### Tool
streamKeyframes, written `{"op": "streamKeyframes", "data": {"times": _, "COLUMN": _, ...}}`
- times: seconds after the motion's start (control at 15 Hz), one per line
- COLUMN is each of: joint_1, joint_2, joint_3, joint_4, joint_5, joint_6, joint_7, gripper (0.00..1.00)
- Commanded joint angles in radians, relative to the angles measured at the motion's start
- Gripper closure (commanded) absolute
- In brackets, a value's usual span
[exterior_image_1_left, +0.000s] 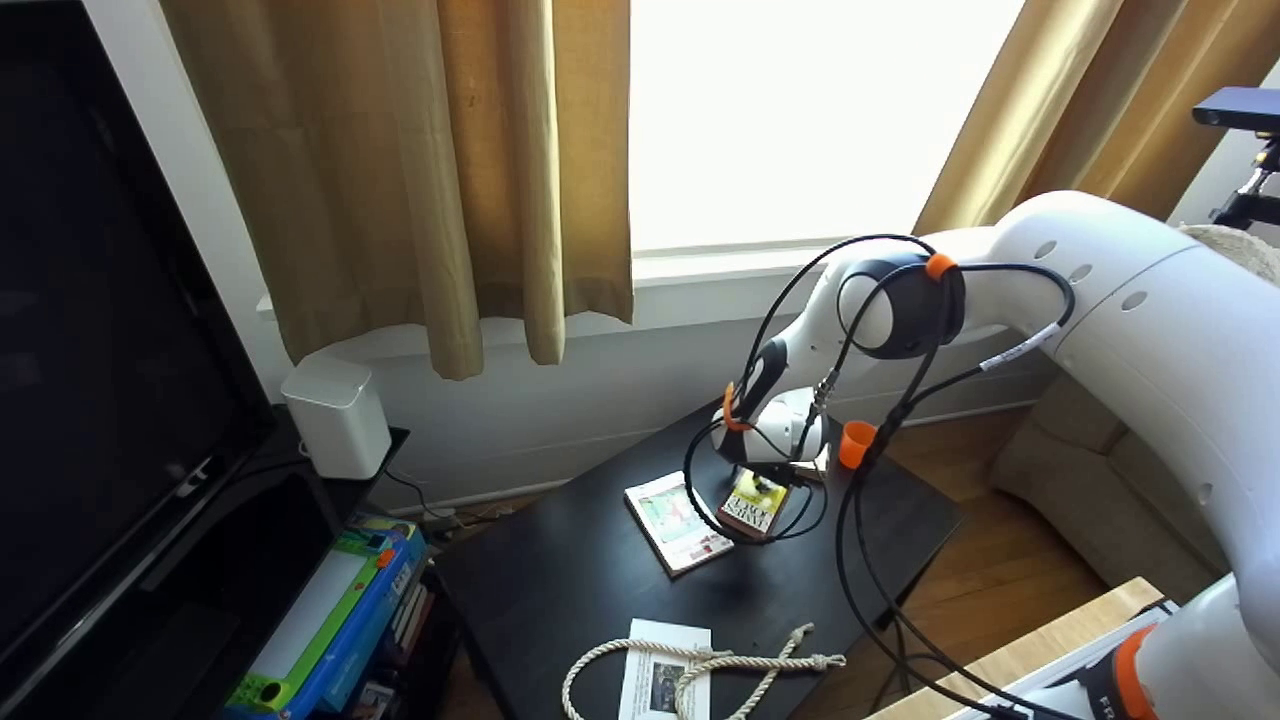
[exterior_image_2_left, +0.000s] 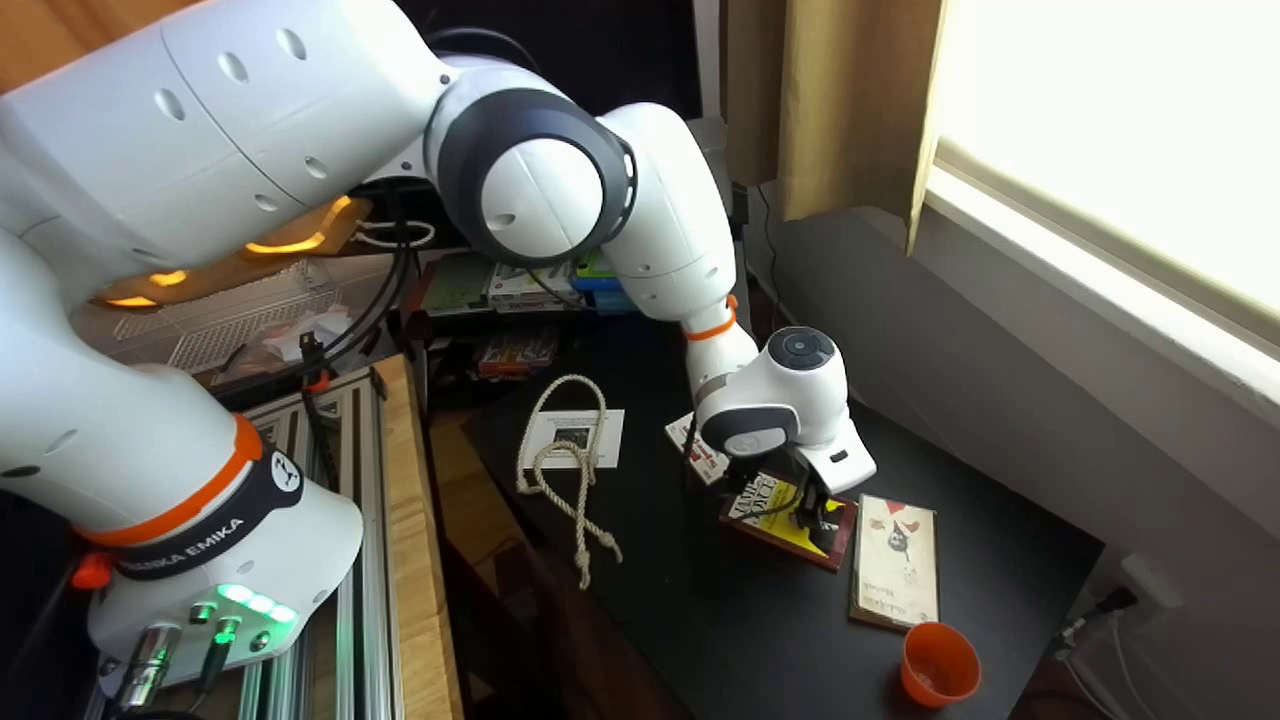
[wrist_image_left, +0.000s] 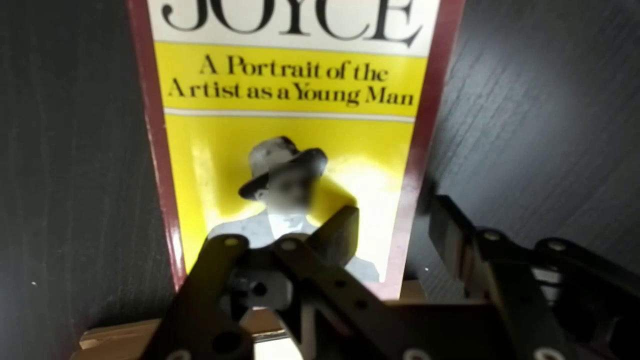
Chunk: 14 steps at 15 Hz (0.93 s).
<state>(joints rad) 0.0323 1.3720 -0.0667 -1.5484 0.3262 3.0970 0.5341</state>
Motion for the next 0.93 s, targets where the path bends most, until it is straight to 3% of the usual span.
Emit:
{"op": "streamKeyframes", "data": {"times": 0.0, "joint_1": -0.022, "joint_2": -0.059, "joint_3": 0.013, "joint_4": -0.075, "joint_5": 0.010, "joint_6": -0.008, "joint_7": -0.080, "gripper": 0.22}}
{"op": "streamKeyframes", "data": {"times": 0.2, "joint_1": -0.025, "joint_2": -0.077, "joint_3": 0.004, "joint_4": -0.101, "joint_5": 0.006, "joint_6": -0.047, "joint_7": -0.105, "gripper": 0.01}}
{"op": "streamKeyframes", "data": {"times": 0.6, "joint_1": -0.057, "joint_2": -0.038, "joint_3": 0.030, "joint_4": -0.075, "joint_5": -0.002, "joint_6": -0.096, "joint_7": -0.141, "gripper": 0.00}}
{"op": "streamKeyframes", "data": {"times": 0.87, "joint_1": -0.050, "joint_2": -0.099, "joint_3": 0.076, "joint_4": -0.136, "joint_5": -0.015, "joint_6": -0.110, "joint_7": -0.194, "gripper": 0.00}}
